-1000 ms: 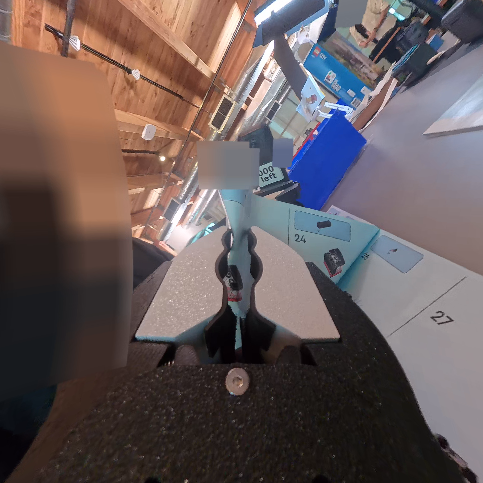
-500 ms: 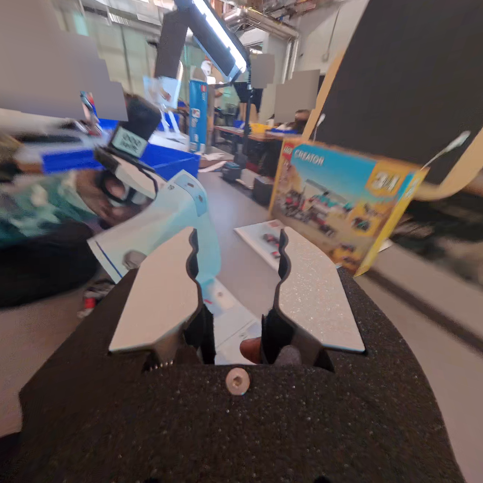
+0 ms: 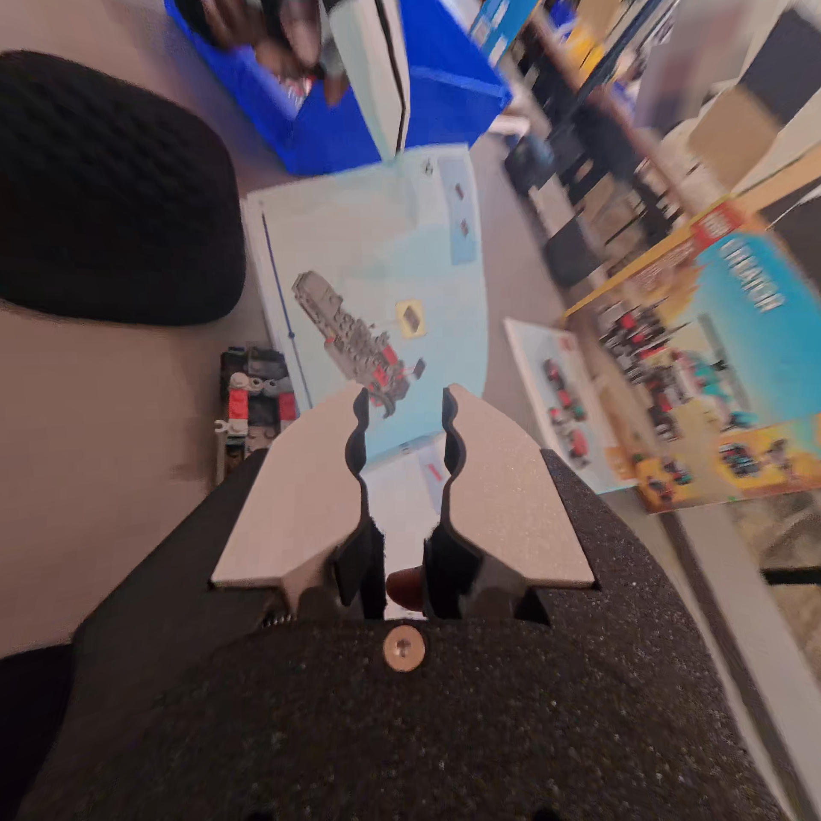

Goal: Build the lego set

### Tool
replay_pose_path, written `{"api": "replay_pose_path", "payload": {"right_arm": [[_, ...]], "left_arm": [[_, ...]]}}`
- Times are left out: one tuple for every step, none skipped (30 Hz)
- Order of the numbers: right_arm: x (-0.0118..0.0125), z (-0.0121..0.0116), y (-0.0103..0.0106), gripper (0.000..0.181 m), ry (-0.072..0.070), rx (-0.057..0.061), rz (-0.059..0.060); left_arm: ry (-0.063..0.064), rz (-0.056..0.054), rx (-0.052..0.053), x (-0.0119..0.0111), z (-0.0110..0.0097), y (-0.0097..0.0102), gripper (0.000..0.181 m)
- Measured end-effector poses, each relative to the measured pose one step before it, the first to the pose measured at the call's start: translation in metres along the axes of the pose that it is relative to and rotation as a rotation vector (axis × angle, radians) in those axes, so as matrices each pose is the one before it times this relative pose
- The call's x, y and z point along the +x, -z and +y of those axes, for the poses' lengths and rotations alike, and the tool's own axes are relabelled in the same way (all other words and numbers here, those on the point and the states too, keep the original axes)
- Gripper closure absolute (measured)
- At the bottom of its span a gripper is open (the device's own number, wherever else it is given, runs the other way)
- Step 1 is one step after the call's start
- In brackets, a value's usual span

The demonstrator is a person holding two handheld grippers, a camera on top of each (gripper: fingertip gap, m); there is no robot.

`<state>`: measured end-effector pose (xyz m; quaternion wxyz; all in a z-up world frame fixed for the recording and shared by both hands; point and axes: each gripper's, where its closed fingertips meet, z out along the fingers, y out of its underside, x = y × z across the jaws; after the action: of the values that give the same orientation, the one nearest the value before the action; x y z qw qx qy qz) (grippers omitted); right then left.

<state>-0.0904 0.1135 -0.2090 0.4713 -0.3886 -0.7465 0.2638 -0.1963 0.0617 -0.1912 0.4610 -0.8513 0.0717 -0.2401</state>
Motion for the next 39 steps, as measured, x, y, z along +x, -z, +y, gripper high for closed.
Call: {"api": "replay_pose_path", "payload": {"right_arm": [[-0.00321, 0.00722, -0.00597, 0.15, -0.034, -0.0397, -0.0262], [0.00002, 0.0065, -0.00465, 0.151, -0.0288, -0.0292, -0.0129], [0.00143, 0.00494, -0.00347, 0.153, -0.0318, -0.0125, -0.0106], [-0.00057, 0.00233, -0.00256, 0.154, -0.0419, 0.0073, -0.029], [-0.00137, 0.00046, -0.00183, 0.156, -0.0491, 0.0207, -0.0359], [-0.00034, 0.00091, -0.00141, 0.157, -0.0463, 0.0177, -0.0254], [0.00126, 0.00199, -0.00071, 0.157, -0.0298, 0.0105, -0.0089], [0.00227, 0.00255, -0.00024, 0.158, -0.0157, 0.0063, 0.0032], [0.00264, 0.00226, 0.00015, 0.158, -0.0143, 0.0058, 0.0061], [0.002, 0.00183, -0.00007, 0.159, -0.0182, 0.0068, 0.0005], [0.00116, 0.002, -0.0007, 0.162, -0.0219, 0.0049, -0.0075], [0.00056, 0.00316, -0.00143, 0.164, -0.023, -0.0033, -0.0116], [0.00108, 0.00487, -0.00196, 0.166, -0.0196, -0.0155, -0.0081], [0.00149, 0.00559, -0.00192, 0.167, -0.0124, -0.0229, -0.0039], [0.00093, 0.0049, -0.00194, 0.168, -0.0069, -0.0185, -0.005], [0.00023, 0.00288, -0.00216, 0.169, -0.0059, -0.0072, -0.0079], [-0.00019, 0.00205, -0.00251, 0.17, -0.0082, -0.0031, -0.0107], [0.00018, 0.00252, -0.00275, 0.171, -0.0123, -0.0104, -0.01], [0.00046, 0.00336, -0.00305, 0.171, -0.0135, -0.0194, -0.0101], [-0.00023, 0.00328, -0.00314, 0.171, -0.009, -0.0227, -0.0123], [-0.00097, 0.00197, -0.00314, 0.171, -0.0018, -0.0174, -0.0139], [-0.00064, 0.00037, -0.00258, 0.171, 0.0047, -0.0085, -0.0074], [0.00033, -0.00102, -0.00187, 0.171, 0.0089, -0.0018, 0.0021], [0.00142, -0.00218, -0.00167, 0.171, 0.0088, 0.0037, 0.0077], [0.0013, -0.00274, -0.00168, 0.171, 0.0065, 0.0047, 0.005], [0.00076, -0.00302, -0.00206, 0.172, 0.0029, 0.0054, -0.0013], [-0.00012, -0.00255, -0.00264, 0.172, 0.0012, 0.004, -0.0103], [0.00018, -0.00188, -0.00306, 0.172, -0.0012, 0.003, -0.0125], [0.00082, -0.00088, -0.00333, 0.172, -0.0068, 0.0022, -0.0104], [0.00005, 0.00118, -0.00328, 0.173, -0.0117, -0.0117, -0.0161], [0.00032, 0.00209, -0.0029, 0.173, -0.0116, -0.0234, -0.0147], [0.00024, 0.00109, -0.00227, 0.173, -0.0104, -0.0156, -0.0122], [0.00065, 0.00096, -0.00167, 0.172, -0.0116, -0.0121, -0.0071], [0.00046, -0.0001, -0.00078, 0.172, -0.0117, -0.0023, -0.0065], [0.00082, -0.00008, -0.00001, 0.173, -0.0131, 0.0003, -0.0036], [0.00124, 0.00031, 0.00011, 0.173, -0.0144, -0.0006, 0.0], [0.00066, 0.0002, 0.00045, 0.173, -0.0124, 0.0013, -0.0019], [0.00042, 0.00036, 0.00056, 0.173, -0.0104, 0.0007, -0.0022], [0.00034, 0.00064, 0.00051, 0.172, -0.0096, -0.0001, -0.0017]], "left_arm": [[-0.0146, -0.0451, -0.0388, -0.00475, 0.00464, 0.00201, 0.181], [-0.0138, -0.0406, -0.0359, -0.00436, 0.00413, 0.00151, 0.181], [-0.0114, -0.0308, -0.0263, -0.00347, 0.00266, 0.00122, 0.181], [-0.0065, -0.0177, -0.014, -0.00219, 0.0009, 0.00078, 0.181], [0.0005, -0.0083, -0.0069, -0.00123, -0.00017, 0.00054, 0.181], [0.0026, -0.005, -0.0053, -0.00094, -0.00051, 0.00052, 0.181], [-0.002, -0.0069, -0.0046, -0.00099, -0.00077, 0.00042, 0.181], [-0.0045, -0.0079, -0.0023, -0.00116, -0.00107, 0.00036, 0.181], [-0.0019, -0.003, -0.0003, -0.0007, -0.00124, 0.00013, 0.181], [0.0005, -0.0002, 0.0017, -0.00062, -0.00141, -0.00008, 0.181], [0.0011, -0.0043, 0.0032, -0.00162, -0.00143, -0.00044, 0.181], [0.0007, -0.0089, 0.0013, -0.00249, -0.00107, -0.00074, 0.181], [-0.0008, -0.0104, -0.0025, -0.00295, -0.0006, -0.00095, 0.181], [-0.0016, -0.0111, -0.0048, -0.00328, -0.00032, -0.00141, 0.181], [-0.0008, -0.0112, -0.006, -0.00354, -0.00002, -0.00137, 0.181], [0.0012, -0.0102, -0.0038, -0.00355, -0.00034, -0.00116, 0.181], [0.0037, -0.0068, 0.0009, -0.00312, -0.00079, -0.00079, 0.181], [0.0058, -0.0026, 0.0036, -0.00226, -0.00091, -0.00044, 0.181], [0.0056, -0.0029, 0.0039, -0.0021, -0.00056, -0.00006, 0.181], [0.0035, -0.0082, 0.0014, -0.00265, 0.00004, 0.00006, 0.181], [0.0016, -0.0135, -0.0025, -0.00304, 0.00063, 0.0, 0.181], [0.0003, -0.0117, -0.005, -0.00248, 0.00089, 0.00013, 0.181], [0.0, -0.0049, -0.0027, -0.00104, 0.00027, 0.00021, 0.181], [-0.0003, -0.004, -0.0003, -0.00053, -0.00048, 0.0005, 0.181], [-0.0032, -0.0109, -0.0052, -0.00096, -0.00033, 0.0006, 0.181], [-0.0066, -0.0181, -0.012, -0.00177, 0.00036, 0.00051, 0.181], [-0.0071, -0.0223, -0.0138, -0.00199, 0.00051, 0.0004, 0.181], [-0.0072, -0.0229, -0.0102, -0.00145, -0.00005, 0.00029, 0.181], [-0.0093, -0.0218, -0.0077, -0.00045, -0.00015, 0.00074, 0.181], [-0.0132, -0.022, -0.0074, 0.00009, -0.00012, 0.00125, 0.181], [-0.0157, -0.0243, -0.0063, -0.00014, -0.00005, 0.00182, 0.181], [-0.0149, -0.0288, -0.0077, -0.0014, 0.00033, 0.00218, 0.181], [-0.0126, -0.0338, -0.014, -0.00294, 0.00139, 0.00232, 0.181], [-0.0105, -0.0283, -0.0213, -0.0028, 0.0028, 0.00179, 0.181], [-0.0071, -0.0227, -0.0243, -0.0023, 0.00357, 0.00124, 0.181], [-0.0072, -0.034, -0.0264, -0.00386, 0.00428, 0.00079, 0.181], [-0.0139, -0.0411, -0.0288, -0.00464, 0.00469, 0.00034, 0.181], [-0.0164, -0.0353, -0.03, -0.00356, 0.00507, -0.00026, 0.181], [-0.0146, -0.0314, -0.032, -0.00312, 0.00517, -0.00085, 0.181]]}}
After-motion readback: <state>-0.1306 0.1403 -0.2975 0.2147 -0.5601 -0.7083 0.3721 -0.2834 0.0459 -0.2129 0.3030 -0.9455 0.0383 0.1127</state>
